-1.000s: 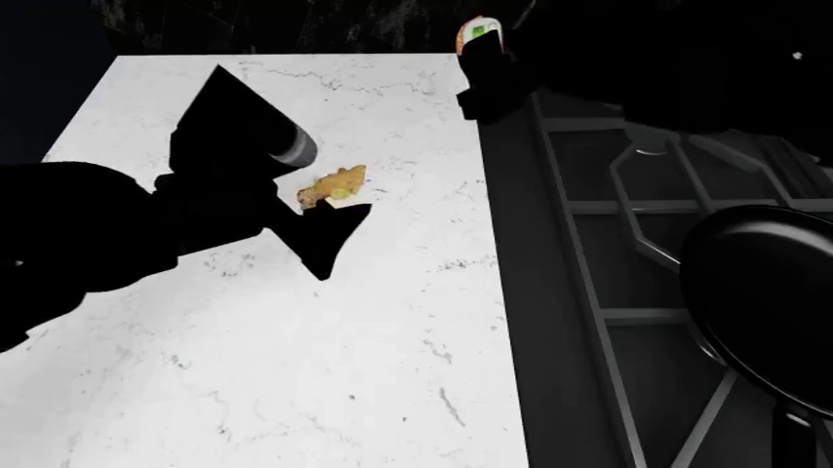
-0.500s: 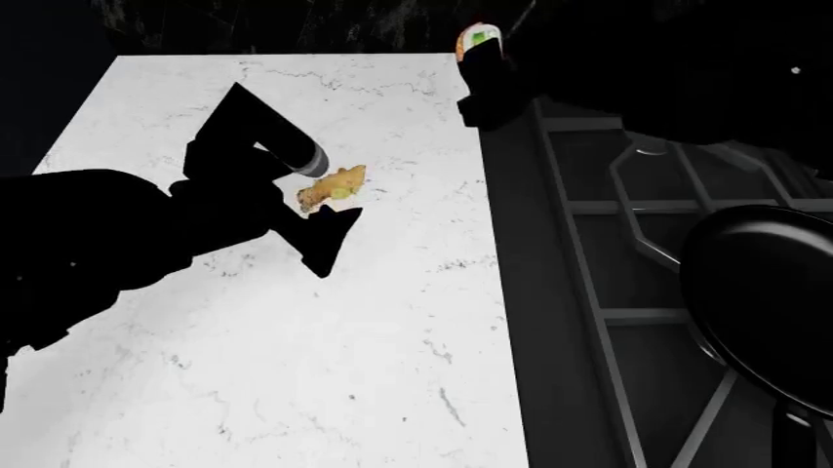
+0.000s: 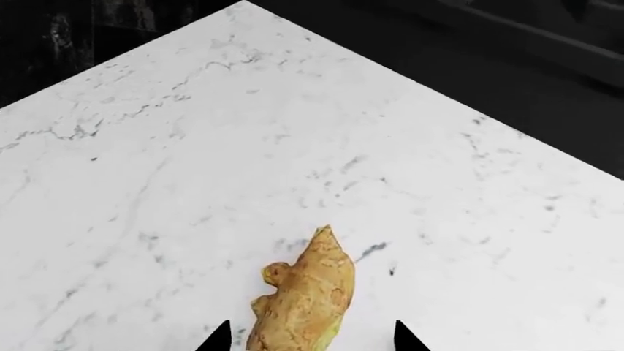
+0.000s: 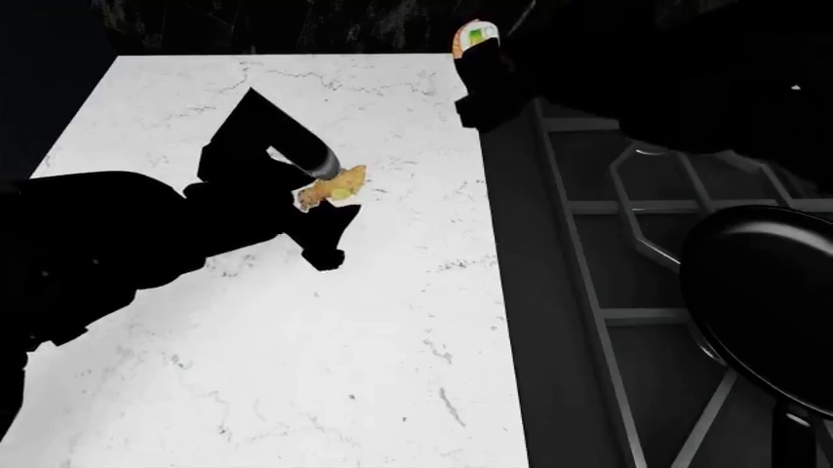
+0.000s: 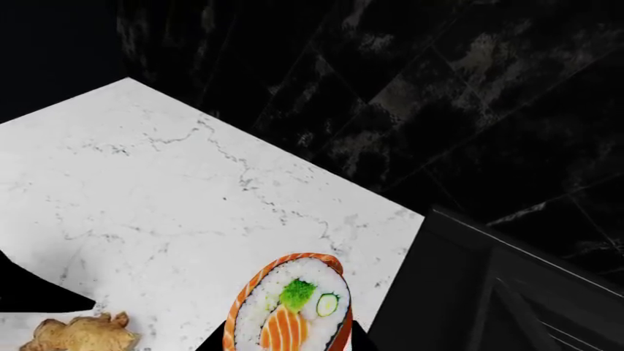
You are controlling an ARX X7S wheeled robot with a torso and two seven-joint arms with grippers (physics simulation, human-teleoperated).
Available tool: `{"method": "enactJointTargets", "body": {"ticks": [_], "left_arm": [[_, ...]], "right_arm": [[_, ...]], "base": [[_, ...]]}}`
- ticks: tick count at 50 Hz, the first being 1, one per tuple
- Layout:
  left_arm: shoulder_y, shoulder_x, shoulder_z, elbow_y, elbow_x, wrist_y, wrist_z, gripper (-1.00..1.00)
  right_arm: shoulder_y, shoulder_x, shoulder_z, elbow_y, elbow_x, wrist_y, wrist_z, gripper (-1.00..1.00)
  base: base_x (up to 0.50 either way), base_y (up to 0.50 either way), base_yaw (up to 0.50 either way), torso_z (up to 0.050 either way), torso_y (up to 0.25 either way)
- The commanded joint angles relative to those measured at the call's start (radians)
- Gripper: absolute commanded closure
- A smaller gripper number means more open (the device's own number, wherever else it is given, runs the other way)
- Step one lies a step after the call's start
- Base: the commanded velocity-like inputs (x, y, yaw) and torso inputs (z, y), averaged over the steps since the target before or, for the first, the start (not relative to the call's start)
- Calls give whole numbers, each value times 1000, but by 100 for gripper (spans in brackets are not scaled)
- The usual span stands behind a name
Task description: Place both pans onto different burners. Then place the ginger and the sushi on different pans.
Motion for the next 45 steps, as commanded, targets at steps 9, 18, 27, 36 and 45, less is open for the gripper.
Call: {"method": "enactJointTargets", "body": {"ticks": [9,18,27,36,45], "left_arm": [[34,-18,-4,70,12,-8,-72,100],[41,-23,-62,152,33,31,-207,100],[69,-41,-190,243,-129,4,-309,100],[89,-112,-396,433,-403,14,-491,100],[117,-146,-451,500,-478,36,-538,100]], "right_arm": [[0,16,7,-46,-16,2,10,100],[1,29,-5,-98,-37,10,21,100],[-4,96,11,-211,53,59,159,100],[-4,252,82,-552,239,52,432,100],[12,296,124,-619,287,26,462,100]], "base": [[1,0,0,0,-1],[0,0,0,0,0],[0,0,0,0,0],[0,0,0,0,0],[0,0,0,0,0]]}}
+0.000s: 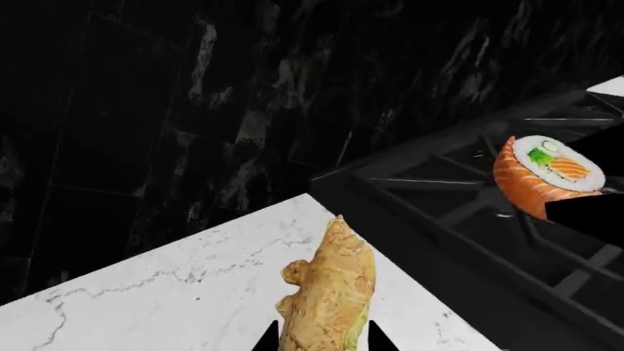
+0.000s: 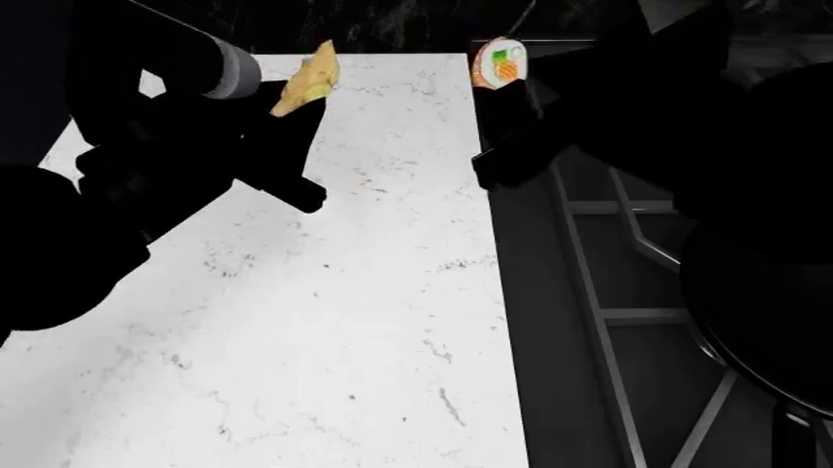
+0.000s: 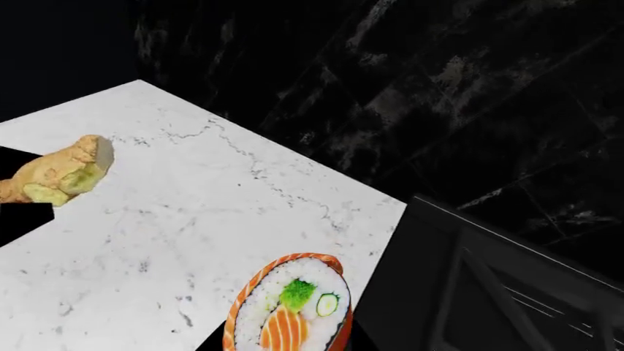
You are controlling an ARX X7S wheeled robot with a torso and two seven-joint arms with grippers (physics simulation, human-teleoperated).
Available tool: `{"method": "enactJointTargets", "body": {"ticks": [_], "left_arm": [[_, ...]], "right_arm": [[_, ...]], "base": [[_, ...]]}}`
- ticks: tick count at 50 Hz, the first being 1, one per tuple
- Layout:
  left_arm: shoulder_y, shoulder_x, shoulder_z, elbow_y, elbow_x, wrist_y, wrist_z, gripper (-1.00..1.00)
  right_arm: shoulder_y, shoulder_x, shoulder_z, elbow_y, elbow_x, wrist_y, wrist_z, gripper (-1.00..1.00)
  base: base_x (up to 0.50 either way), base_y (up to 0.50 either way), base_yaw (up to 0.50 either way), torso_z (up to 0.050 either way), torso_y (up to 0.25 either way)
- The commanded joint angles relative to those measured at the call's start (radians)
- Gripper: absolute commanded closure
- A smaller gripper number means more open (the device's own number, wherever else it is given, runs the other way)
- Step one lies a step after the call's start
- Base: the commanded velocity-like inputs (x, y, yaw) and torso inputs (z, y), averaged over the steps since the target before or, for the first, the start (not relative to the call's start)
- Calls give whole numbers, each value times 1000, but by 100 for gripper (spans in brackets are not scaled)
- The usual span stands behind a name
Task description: Place both pans onto different burners. Then place the ginger and the sushi on different pans.
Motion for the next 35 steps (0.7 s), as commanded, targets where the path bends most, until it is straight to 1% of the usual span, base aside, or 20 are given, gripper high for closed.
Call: {"method": "enactJointTargets", "body": {"ticks": [1,4,9,11,13,18,23,26,31,35], "left_arm": [[32,-44,-106,110,-141,21,-100,100],[44,-50,-114,120,-147,29,-99,100],[110,-55,-112,116,-110,60,-71,100],[116,-58,-118,116,-115,67,-69,100],[122,-62,-120,123,-108,72,-59,100],[134,-62,-109,124,-76,81,-28,100],[130,-44,-97,96,-58,86,-12,100],[98,-25,-88,71,-65,71,-27,100],[40,-27,-90,87,-86,46,-43,100],[31,-23,-82,84,-80,41,-42,100]], "right_arm": [[26,78,49,-156,79,6,105,100],[50,85,45,-172,91,36,128,100],[91,98,47,-179,103,73,158,100],[121,88,38,-189,82,118,147,100],[136,83,45,-214,66,128,120,100],[173,87,48,-246,53,160,138,100],[183,103,39,-266,47,191,148,100],[177,128,36,-260,55,197,160,100],[130,162,46,-243,50,145,155,100],[116,159,47,-219,31,131,137,100]], "base": [[0,0,0,0,0],[0,0,0,0,0],[0,0,0,0,0],[0,0,0,0,0],[0,0,0,0,0],[0,0,0,0,0],[0,0,0,0,0],[0,0,0,0,0],[0,0,0,0,0],[-375,5,-15,0,0]]}}
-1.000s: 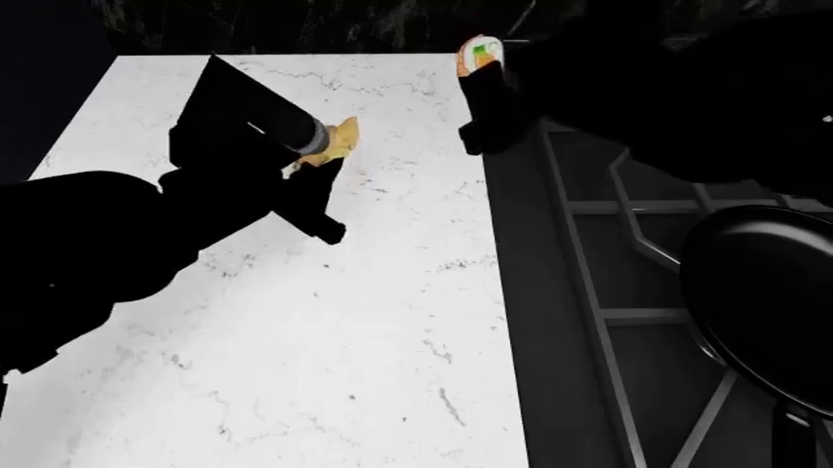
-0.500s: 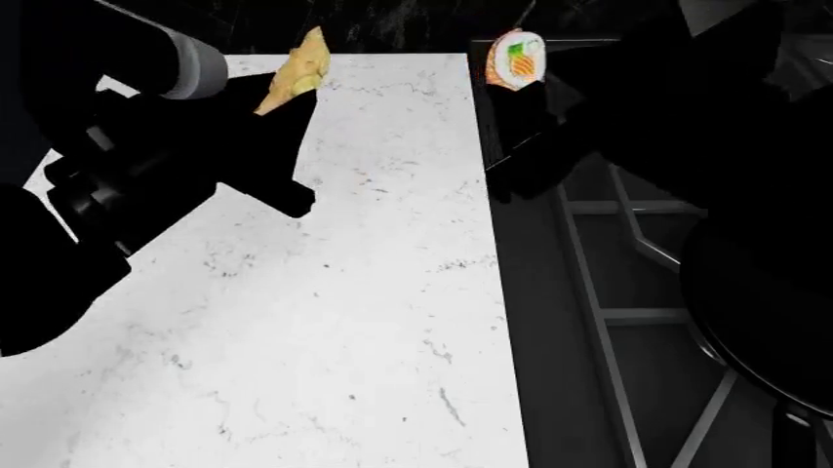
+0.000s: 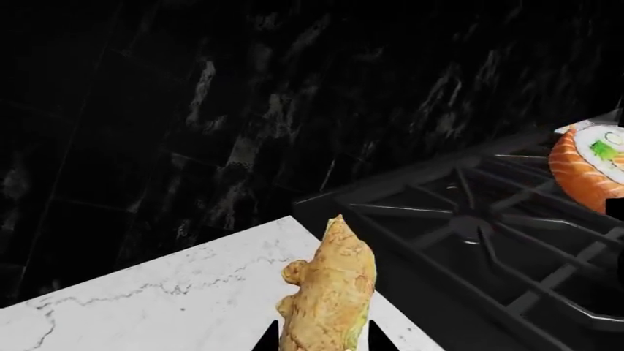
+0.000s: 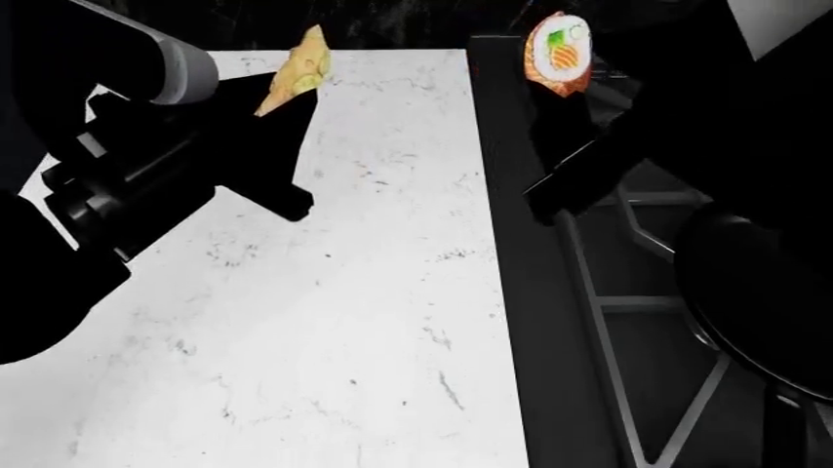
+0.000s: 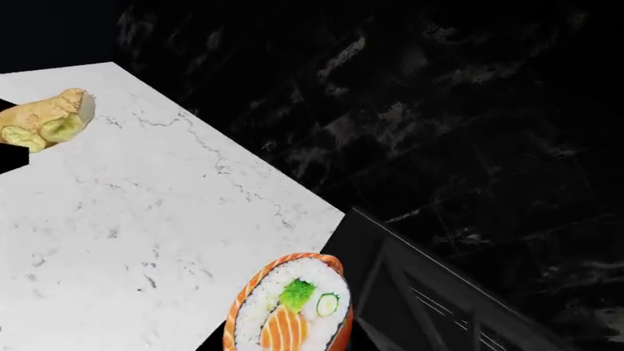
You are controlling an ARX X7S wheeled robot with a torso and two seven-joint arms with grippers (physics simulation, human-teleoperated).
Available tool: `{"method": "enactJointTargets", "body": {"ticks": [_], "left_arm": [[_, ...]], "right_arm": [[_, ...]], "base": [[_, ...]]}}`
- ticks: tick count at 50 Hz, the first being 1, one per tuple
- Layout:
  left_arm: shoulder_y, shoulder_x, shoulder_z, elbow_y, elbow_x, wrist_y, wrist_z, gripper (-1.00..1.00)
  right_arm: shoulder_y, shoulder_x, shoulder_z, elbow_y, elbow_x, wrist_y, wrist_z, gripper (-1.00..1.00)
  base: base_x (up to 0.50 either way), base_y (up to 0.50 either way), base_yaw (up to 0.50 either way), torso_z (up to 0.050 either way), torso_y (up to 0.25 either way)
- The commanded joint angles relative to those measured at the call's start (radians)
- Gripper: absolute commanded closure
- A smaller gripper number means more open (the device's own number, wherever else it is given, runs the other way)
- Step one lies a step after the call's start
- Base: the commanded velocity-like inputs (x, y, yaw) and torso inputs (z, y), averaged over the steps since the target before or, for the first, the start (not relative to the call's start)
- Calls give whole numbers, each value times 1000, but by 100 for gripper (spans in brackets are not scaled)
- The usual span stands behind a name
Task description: Place both pans onto different burners. Then place the ginger and the sushi on different pans.
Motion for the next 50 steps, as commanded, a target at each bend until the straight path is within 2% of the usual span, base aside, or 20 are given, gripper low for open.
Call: {"method": "enactJointTargets", "body": {"ticks": [1,24,32,50], "left_arm": [[-45,13,6,-12,-12,-13,-11,100],[-31,-22,-27,24,-61,0,-15,100],[-26,-29,-39,33,-81,6,-23,100],[-29,-24,-27,39,-81,2,-28,100]], "right_arm": [[-26,32,10,14,-34,-18,-17,100],[-51,37,62,-12,8,-109,8,100],[-56,38,76,-15,17,-129,10,100],[-114,72,95,-39,23,-189,-19,100]], "base": [[-500,7,-27,0,0],[-494,-22,-2,0,0],[-21,0,0,0,0],[-5,-500,0,0,0]]}}
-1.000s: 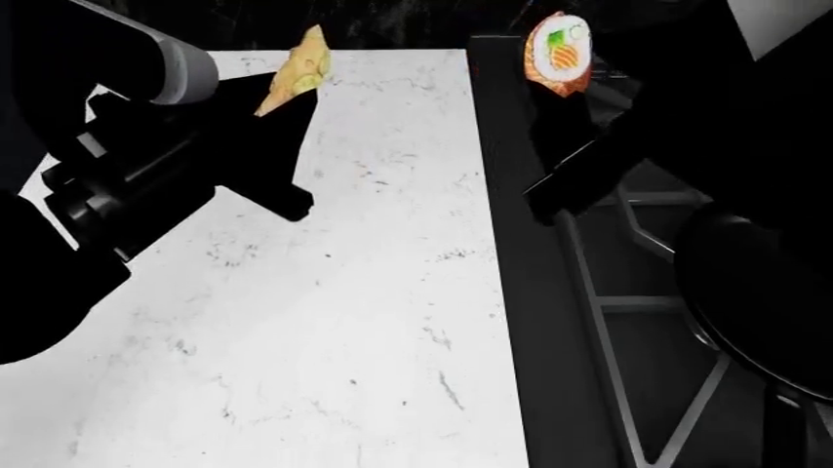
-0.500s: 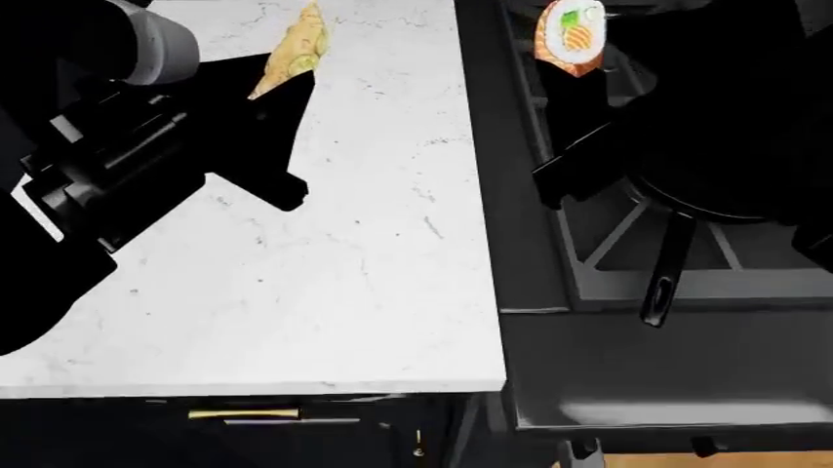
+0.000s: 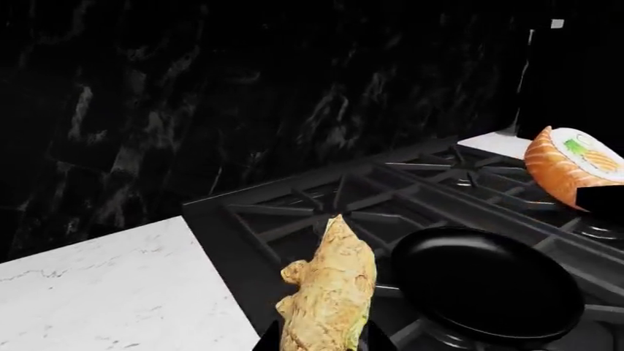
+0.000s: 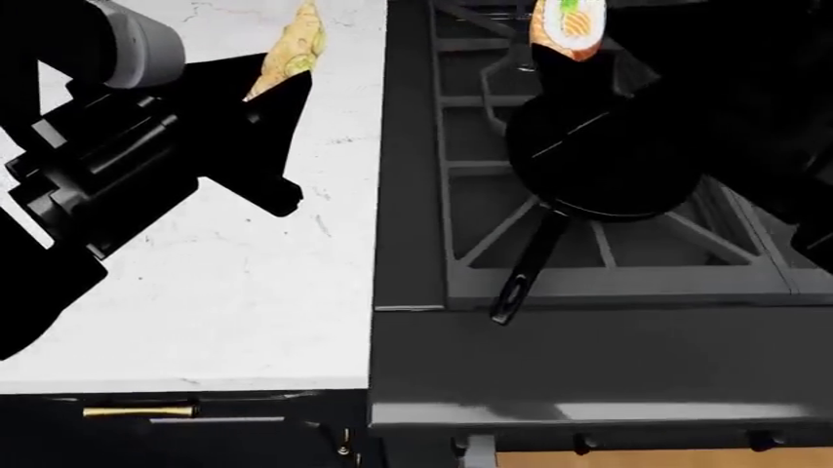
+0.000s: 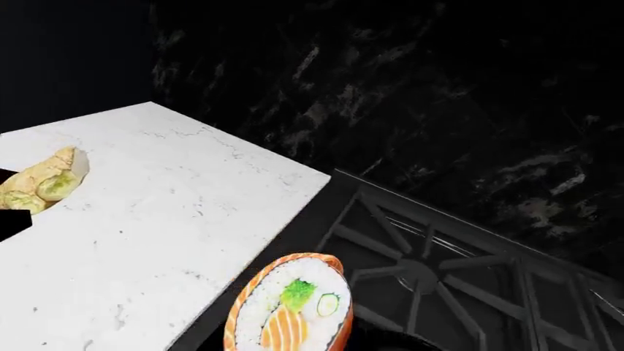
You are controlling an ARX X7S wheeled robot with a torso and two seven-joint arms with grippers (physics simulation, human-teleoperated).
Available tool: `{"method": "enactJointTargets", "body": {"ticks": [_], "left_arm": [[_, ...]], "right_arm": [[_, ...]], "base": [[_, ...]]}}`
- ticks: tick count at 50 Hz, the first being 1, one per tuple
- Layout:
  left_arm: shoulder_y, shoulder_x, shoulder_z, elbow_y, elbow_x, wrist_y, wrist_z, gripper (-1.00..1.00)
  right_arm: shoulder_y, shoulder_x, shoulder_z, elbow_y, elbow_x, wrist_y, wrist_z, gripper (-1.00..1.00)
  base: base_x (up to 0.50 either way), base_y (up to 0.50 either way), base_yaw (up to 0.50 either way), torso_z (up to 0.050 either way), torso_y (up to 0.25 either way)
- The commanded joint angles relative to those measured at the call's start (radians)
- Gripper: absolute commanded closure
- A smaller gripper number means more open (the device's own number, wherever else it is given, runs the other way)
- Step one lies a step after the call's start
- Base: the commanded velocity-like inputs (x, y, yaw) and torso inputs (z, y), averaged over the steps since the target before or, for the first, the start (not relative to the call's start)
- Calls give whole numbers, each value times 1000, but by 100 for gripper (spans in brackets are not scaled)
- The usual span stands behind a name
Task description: Place both pans onto different burners. Then place the ginger and the sushi on different pans.
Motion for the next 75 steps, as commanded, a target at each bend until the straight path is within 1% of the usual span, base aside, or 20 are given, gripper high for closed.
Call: {"method": "enactJointTargets", "body": {"ticks": [1,17,56,69,75], "left_arm": [[-1,2,2,5,-11,2,-10,100],[3,8,7,-6,-1,9,-6,100],[-34,-5,6,32,-54,-10,-48,100],[-29,-12,0,37,-64,-5,-57,100],[-18,-8,3,31,-51,3,-47,100]], "right_arm": [[-29,19,19,-15,-11,-31,-21,100],[-81,25,28,-4,-34,-84,-52,100],[-93,64,48,-46,-8,-86,-35,100],[-61,68,42,-56,28,-27,-30,100],[-25,67,35,-35,54,34,-52,100]], "base": [[20,-500,0,0,0],[62,-501,0,0,0],[72,-499,0,0,0],[2,-44,0,0,0],[0,0,0,0,0]]}}
